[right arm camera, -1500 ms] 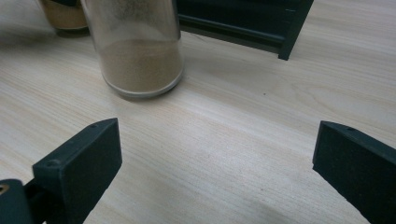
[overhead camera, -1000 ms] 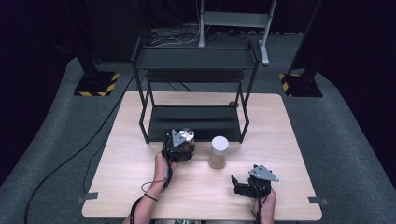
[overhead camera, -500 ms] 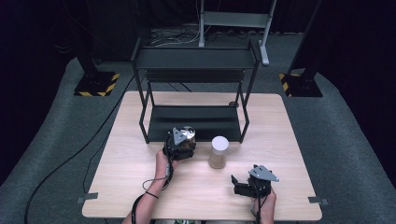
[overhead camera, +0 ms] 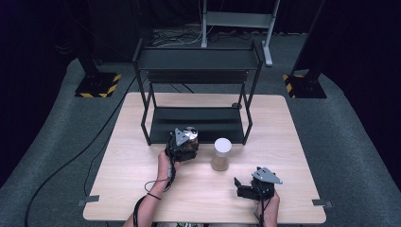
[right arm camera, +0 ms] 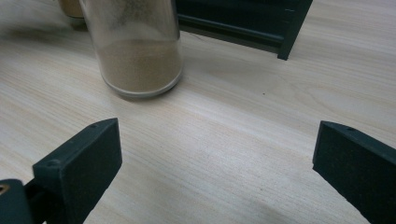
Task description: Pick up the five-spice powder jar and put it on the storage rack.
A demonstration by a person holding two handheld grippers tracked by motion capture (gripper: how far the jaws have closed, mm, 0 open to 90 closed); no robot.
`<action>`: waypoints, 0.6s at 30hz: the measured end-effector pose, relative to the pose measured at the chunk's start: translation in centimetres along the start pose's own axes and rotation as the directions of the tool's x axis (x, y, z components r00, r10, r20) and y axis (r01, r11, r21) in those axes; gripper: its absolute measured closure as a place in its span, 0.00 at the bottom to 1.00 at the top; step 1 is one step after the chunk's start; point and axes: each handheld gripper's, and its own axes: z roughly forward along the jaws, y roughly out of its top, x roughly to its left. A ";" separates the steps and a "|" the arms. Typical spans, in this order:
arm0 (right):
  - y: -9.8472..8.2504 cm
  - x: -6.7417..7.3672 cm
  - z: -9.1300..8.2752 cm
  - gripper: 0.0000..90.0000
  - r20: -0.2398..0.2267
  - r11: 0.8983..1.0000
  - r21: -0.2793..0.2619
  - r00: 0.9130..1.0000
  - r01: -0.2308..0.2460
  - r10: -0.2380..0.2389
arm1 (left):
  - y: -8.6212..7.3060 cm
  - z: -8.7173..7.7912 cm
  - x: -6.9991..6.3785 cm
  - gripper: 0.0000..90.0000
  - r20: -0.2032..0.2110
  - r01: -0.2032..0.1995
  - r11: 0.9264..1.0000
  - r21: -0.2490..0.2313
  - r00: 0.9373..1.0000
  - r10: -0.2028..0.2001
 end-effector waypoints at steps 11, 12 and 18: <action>0.0 0.0 0.0 0.00 0.000 1.000 0.001 1.000 0.001 -0.001 | 0.5 0.1 0.1 0.35 -0.005 -0.009 1.000 -0.006 1.000 0.009; 0.0 0.0 0.0 0.00 0.000 1.000 0.002 1.000 0.001 -0.001 | 0.5 0.1 0.1 0.35 -0.005 -0.005 1.000 -0.007 1.000 0.005; 0.0 0.0 0.0 0.00 -0.002 1.000 0.002 1.000 -0.001 0.001 | 0.6 0.2 0.2 0.35 -0.007 -0.006 1.000 -0.009 1.000 0.006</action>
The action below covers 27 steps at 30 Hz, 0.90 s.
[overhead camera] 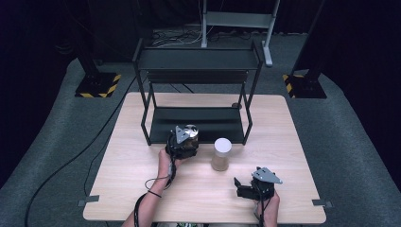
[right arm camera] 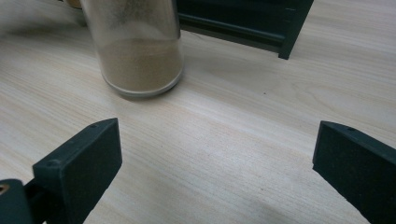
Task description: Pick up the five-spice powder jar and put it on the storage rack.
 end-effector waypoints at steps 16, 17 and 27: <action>0.1 0.1 0.0 0.00 0.003 1.000 0.003 1.000 0.003 -0.003 | 0.5 0.5 0.4 0.35 -0.005 0.005 1.000 -0.005 1.000 -0.005; 0.1 0.1 0.0 0.00 0.002 1.000 0.003 1.000 0.002 -0.002 | 0.5 0.5 0.4 0.35 -0.005 0.005 1.000 -0.005 1.000 -0.005; 0.0 0.1 0.0 0.00 0.005 1.000 0.001 1.000 0.002 -0.002 | 0.6 1.0 0.7 0.35 -0.005 0.013 1.000 -0.004 1.000 -0.013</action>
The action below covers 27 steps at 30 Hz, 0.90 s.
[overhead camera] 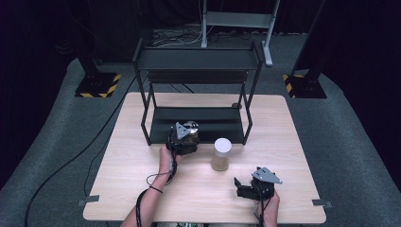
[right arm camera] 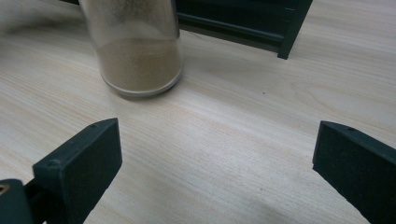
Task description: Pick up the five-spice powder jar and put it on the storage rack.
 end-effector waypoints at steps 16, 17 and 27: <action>0.1 0.1 0.0 0.00 0.002 1.000 0.005 1.000 0.006 -0.006 | 0.3 0.8 0.7 0.35 0.000 0.016 1.000 -0.006 1.000 -0.016; 0.1 0.1 0.0 0.00 0.002 1.000 0.004 1.000 0.005 -0.005 | 0.3 0.8 0.7 0.35 0.000 0.016 1.000 -0.005 1.000 -0.016; 0.1 0.1 0.0 0.00 0.001 1.000 0.005 1.000 0.006 -0.006 | 0.9 1.4 0.8 0.35 0.001 0.015 1.000 -0.007 1.000 -0.015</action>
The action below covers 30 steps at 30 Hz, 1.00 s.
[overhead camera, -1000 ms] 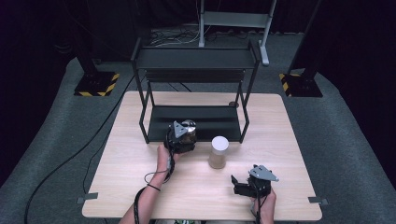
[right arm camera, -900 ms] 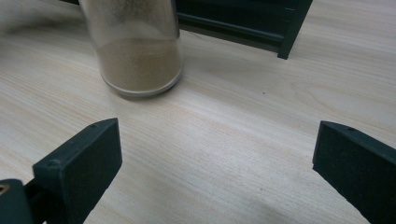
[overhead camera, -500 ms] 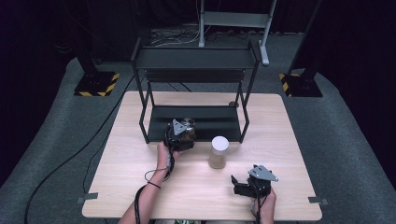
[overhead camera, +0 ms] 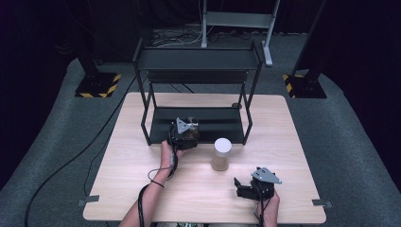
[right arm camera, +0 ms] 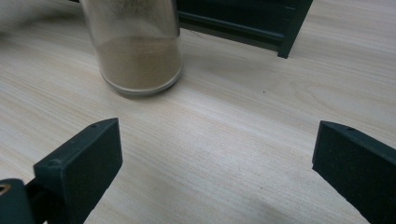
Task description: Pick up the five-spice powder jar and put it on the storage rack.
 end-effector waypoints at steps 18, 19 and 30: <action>0.0 0.0 0.0 0.00 0.002 1.000 0.001 1.000 0.001 -0.001 | 0.6 1.2 0.3 0.35 0.002 -0.001 1.000 -0.004 1.000 0.001; 0.0 0.1 0.0 0.00 0.002 1.000 0.000 1.000 0.002 -0.002 | 0.6 1.2 0.3 0.35 0.002 -0.001 1.000 -0.004 1.000 0.001; 0.0 0.1 0.0 0.00 0.002 1.000 0.001 1.000 0.002 -0.002 | 0.7 1.9 0.5 0.35 -0.003 -0.004 1.000 0.001 1.000 0.004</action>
